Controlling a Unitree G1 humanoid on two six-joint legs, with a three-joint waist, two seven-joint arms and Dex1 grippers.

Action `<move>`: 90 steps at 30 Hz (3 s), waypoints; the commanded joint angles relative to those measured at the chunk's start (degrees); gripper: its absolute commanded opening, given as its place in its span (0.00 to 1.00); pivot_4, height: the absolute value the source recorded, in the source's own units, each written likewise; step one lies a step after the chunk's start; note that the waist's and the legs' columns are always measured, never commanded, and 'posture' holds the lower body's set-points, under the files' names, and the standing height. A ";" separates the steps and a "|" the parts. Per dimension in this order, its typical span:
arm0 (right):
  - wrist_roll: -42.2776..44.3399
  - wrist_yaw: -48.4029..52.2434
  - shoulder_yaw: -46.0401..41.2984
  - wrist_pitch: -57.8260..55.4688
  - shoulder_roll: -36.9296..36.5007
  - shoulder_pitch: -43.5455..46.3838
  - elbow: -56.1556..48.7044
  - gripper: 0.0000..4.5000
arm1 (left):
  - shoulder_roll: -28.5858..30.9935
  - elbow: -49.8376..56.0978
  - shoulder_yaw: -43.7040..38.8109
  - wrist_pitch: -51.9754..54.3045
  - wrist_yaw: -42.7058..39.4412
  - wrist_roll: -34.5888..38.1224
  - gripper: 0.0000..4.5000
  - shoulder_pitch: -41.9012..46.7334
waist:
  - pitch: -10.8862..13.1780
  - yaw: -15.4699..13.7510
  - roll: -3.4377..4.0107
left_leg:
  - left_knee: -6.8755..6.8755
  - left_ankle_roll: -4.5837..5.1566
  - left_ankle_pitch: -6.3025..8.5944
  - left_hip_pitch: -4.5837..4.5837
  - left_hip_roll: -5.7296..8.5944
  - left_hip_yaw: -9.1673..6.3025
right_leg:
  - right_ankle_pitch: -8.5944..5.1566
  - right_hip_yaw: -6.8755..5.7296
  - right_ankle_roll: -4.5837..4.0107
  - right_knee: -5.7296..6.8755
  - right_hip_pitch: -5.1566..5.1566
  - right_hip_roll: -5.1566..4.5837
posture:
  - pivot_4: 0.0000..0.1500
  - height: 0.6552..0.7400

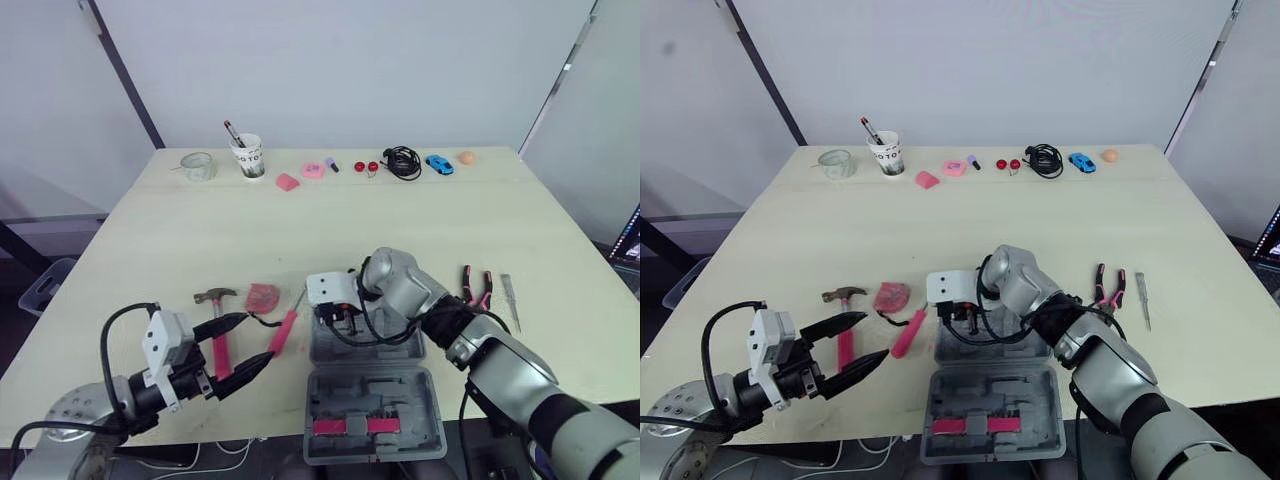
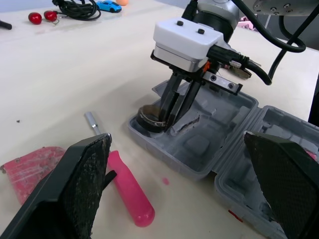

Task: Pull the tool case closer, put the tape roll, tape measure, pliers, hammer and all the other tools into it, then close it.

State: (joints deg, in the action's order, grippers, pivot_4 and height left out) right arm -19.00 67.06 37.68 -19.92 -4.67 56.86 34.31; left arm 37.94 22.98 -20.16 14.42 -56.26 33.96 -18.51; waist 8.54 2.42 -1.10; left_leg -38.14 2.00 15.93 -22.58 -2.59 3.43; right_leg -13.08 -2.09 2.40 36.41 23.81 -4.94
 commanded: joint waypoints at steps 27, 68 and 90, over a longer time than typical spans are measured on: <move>-0.79 0.70 0.59 0.83 -0.24 -0.05 -2.20 0.01 | 0.10 0.74 -0.06 -0.66 0.05 0.18 1.00 -0.38 | 0.00 -0.04 -0.01 | -0.05 -0.09 -0.06 -0.01 0.16 -0.04 | 0.00 -0.01 0.01 0.02 -0.07 0.08 | 1.00 1.00; 13.78 -14.45 -15.03 12.13 0.14 -16.63 -9.49 0.44 | 1.69 -1.54 -0.13 -0.31 -1.69 0.22 1.00 2.19 | -0.01 -0.08 -0.02 | -0.09 -0.15 -0.11 0.00 0.18 -0.18 | 0.00 -0.11 0.01 0.06 -0.16 0.15 | 1.00 1.00; 14.44 -18.31 -15.75 18.89 1.45 -17.26 -0.13 0.25 | 2.56 -1.81 -0.23 -0.15 -2.50 -0.06 1.00 2.30 | -0.01 -0.07 -0.01 | -0.13 -0.17 -0.13 0.01 0.16 -0.19 | 0.00 -0.09 0.01 0.11 -0.16 0.17 | 1.00 1.00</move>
State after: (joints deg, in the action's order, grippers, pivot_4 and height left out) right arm -5.03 49.29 23.02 -2.12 -3.55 38.91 34.89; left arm 39.87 20.69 -19.68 14.65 -58.48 33.77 -16.17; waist 8.53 2.35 -1.12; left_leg -38.26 1.84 15.80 -22.57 -2.43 3.24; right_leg -13.08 -2.18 2.42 36.52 23.65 -4.77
